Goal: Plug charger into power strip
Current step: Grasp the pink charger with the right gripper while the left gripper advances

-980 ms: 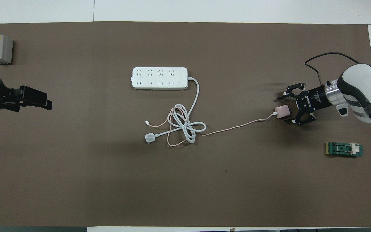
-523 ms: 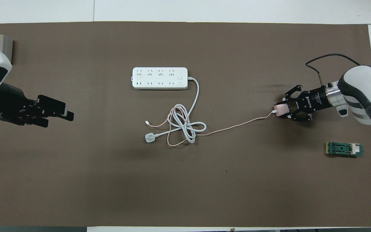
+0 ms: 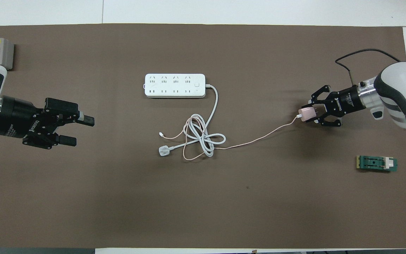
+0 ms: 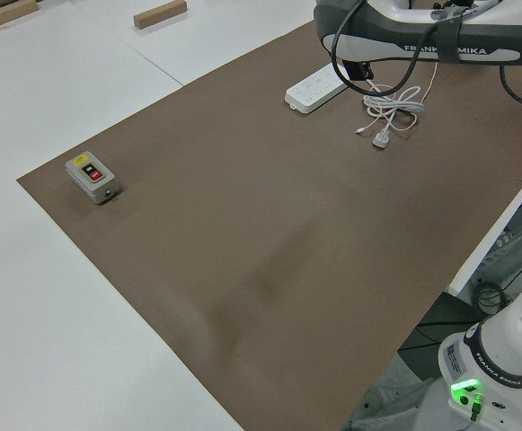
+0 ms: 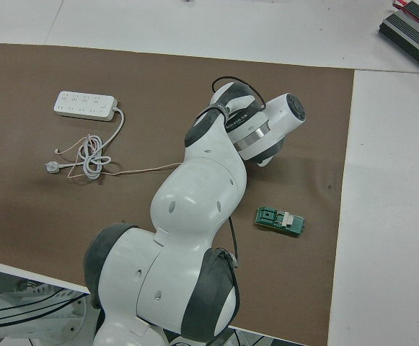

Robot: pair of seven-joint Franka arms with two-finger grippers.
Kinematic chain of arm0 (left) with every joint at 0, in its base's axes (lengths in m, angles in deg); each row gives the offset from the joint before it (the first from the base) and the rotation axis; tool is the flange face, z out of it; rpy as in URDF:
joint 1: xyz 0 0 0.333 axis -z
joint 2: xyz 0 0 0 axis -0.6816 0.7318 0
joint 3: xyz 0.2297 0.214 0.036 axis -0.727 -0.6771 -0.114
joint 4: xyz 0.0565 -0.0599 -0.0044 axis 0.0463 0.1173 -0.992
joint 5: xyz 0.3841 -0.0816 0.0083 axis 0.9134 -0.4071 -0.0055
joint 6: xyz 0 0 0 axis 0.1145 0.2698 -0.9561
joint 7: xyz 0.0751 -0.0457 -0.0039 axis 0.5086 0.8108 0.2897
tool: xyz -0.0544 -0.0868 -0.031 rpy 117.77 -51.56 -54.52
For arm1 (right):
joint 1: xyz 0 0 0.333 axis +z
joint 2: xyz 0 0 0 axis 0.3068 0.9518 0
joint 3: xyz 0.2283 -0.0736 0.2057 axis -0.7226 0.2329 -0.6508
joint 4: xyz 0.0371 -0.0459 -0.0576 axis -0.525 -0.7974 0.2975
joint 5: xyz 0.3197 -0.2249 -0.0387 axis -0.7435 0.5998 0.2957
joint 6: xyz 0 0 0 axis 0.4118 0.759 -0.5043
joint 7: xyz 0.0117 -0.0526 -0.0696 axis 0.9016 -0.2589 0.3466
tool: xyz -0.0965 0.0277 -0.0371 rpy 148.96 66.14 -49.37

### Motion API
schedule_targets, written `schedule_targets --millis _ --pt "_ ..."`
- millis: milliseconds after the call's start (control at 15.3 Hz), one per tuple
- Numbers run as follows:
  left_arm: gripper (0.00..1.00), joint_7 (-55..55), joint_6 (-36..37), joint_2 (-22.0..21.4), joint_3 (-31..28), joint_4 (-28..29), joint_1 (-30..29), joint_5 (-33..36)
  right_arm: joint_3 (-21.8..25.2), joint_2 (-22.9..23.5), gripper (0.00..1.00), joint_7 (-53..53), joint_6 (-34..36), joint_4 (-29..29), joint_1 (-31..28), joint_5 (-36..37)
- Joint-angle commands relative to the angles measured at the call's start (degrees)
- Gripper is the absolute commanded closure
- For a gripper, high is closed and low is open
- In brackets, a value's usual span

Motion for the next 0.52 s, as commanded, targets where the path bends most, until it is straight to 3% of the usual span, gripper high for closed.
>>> schedule_targets --millis 0,196,457 --pt "0.0 -0.77 -2.16 -2.65 0.38 4.21 -0.3 -4.12 -0.07 -2.27 1.0 -8.38 3.97 5.34 3.76 0.46" --pt "0.0 -9.19 -7.33 -1.42 0.47 7.01 0.14 -12.52 -0.51 -5.43 1.0 -17.34 4.24 7.54 9.03 -0.32" --pt "0.0 -25.54 -12.79 0.16 0.56 9.92 1.02 -23.08 -1.12 -5.44 1.0 -30.97 3.02 13.87 15.28 -2.51"
